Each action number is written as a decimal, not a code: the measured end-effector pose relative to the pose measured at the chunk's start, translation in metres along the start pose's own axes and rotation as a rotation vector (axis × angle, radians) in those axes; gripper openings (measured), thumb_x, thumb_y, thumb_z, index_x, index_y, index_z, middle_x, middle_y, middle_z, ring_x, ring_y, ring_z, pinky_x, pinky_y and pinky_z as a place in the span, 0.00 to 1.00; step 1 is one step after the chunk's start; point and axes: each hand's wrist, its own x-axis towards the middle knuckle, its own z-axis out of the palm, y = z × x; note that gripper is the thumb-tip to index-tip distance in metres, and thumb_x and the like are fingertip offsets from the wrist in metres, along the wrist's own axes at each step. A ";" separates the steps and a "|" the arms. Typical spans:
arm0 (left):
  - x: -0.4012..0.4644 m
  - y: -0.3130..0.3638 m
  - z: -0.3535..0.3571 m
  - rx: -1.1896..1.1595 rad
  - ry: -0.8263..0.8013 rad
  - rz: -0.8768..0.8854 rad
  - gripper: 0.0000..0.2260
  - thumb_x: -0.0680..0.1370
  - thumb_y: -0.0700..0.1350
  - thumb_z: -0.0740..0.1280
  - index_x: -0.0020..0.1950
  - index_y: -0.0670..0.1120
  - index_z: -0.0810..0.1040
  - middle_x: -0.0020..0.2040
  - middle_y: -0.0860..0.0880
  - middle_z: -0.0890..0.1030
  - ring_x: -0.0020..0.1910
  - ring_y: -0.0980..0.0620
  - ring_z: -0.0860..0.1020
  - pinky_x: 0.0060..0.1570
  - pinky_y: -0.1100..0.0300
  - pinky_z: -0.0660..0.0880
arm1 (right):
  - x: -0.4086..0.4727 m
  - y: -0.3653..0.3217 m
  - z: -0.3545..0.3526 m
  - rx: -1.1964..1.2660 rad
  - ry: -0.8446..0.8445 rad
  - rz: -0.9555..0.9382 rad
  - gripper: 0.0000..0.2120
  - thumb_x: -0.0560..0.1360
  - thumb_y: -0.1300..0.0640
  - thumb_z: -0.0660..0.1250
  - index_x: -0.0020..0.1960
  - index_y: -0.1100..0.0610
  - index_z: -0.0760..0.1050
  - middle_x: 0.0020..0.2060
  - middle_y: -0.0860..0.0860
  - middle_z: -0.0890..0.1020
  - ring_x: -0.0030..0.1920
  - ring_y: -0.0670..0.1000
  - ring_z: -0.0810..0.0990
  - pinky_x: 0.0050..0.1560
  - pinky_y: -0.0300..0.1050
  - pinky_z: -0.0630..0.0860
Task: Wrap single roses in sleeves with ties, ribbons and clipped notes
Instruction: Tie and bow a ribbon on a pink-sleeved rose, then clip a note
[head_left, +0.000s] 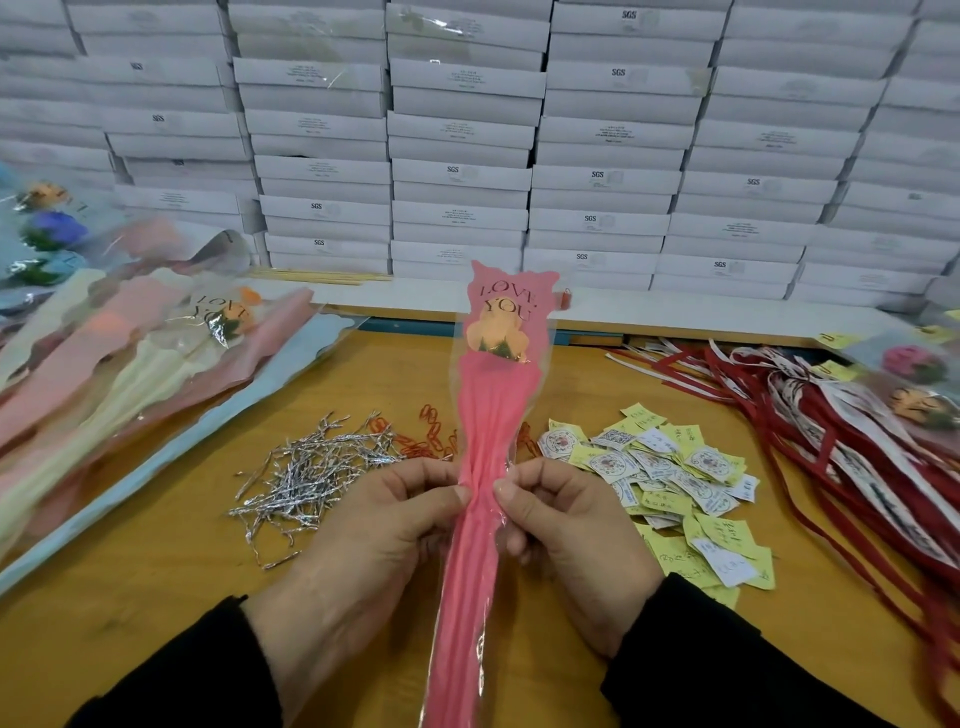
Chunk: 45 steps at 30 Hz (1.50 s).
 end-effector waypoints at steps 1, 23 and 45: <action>0.000 0.000 0.000 0.001 -0.009 0.002 0.06 0.69 0.34 0.67 0.44 0.35 0.79 0.37 0.37 0.80 0.34 0.45 0.77 0.38 0.55 0.75 | 0.000 0.000 0.000 0.005 -0.007 -0.003 0.04 0.73 0.63 0.67 0.39 0.60 0.77 0.24 0.52 0.76 0.24 0.46 0.72 0.27 0.35 0.70; -0.009 0.005 0.002 -0.052 -0.161 -0.071 0.08 0.68 0.34 0.66 0.46 0.34 0.74 0.33 0.34 0.79 0.29 0.46 0.80 0.30 0.59 0.79 | 0.001 -0.003 -0.005 -0.071 -0.025 0.027 0.03 0.71 0.66 0.69 0.44 0.63 0.78 0.28 0.47 0.75 0.26 0.39 0.72 0.28 0.29 0.68; -0.010 0.007 0.008 -0.057 -0.017 -0.121 0.11 0.64 0.34 0.69 0.44 0.34 0.74 0.31 0.35 0.79 0.24 0.47 0.79 0.24 0.62 0.77 | 0.002 -0.004 -0.002 -0.068 0.011 -0.003 0.05 0.70 0.67 0.70 0.42 0.69 0.77 0.28 0.50 0.78 0.26 0.40 0.74 0.28 0.30 0.69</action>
